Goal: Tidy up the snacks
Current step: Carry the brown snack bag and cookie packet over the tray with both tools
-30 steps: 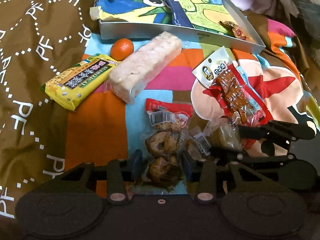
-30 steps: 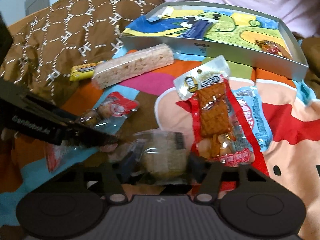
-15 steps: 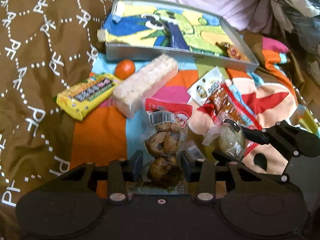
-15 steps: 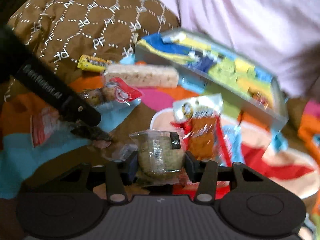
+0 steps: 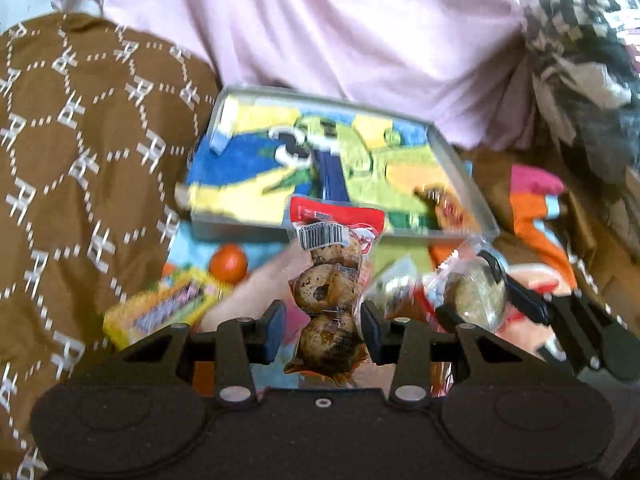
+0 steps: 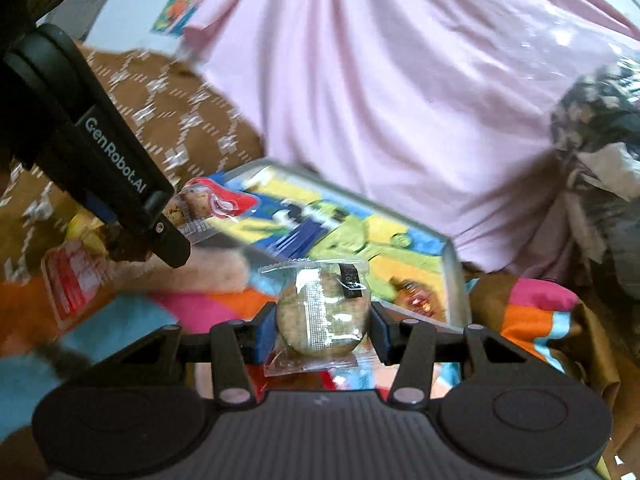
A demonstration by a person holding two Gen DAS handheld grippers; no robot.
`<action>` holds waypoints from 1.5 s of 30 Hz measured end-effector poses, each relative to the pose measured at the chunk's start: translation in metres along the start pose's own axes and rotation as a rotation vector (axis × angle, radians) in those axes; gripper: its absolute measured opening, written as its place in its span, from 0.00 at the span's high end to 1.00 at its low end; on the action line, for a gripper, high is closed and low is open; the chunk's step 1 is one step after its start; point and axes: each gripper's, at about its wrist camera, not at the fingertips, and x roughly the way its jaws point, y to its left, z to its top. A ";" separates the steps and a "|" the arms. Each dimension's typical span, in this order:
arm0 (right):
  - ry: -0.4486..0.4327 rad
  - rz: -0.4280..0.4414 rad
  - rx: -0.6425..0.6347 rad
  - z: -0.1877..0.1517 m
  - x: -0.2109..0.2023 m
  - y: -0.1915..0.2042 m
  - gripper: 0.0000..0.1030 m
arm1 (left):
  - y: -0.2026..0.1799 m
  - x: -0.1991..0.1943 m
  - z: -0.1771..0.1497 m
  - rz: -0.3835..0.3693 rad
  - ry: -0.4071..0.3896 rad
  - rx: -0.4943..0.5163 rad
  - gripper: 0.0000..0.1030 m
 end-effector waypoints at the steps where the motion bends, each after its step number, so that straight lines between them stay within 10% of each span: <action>1: -0.011 -0.013 0.014 0.002 0.004 -0.003 0.49 | -0.003 0.002 0.007 0.001 -0.017 -0.001 0.59; 18: -0.130 -0.098 0.197 0.027 0.077 -0.038 0.49 | -0.003 0.075 0.093 0.171 -0.221 -0.107 0.58; 45: 0.057 0.002 0.362 0.004 0.142 -0.065 0.48 | 0.008 0.164 0.096 0.264 -0.113 -0.121 0.56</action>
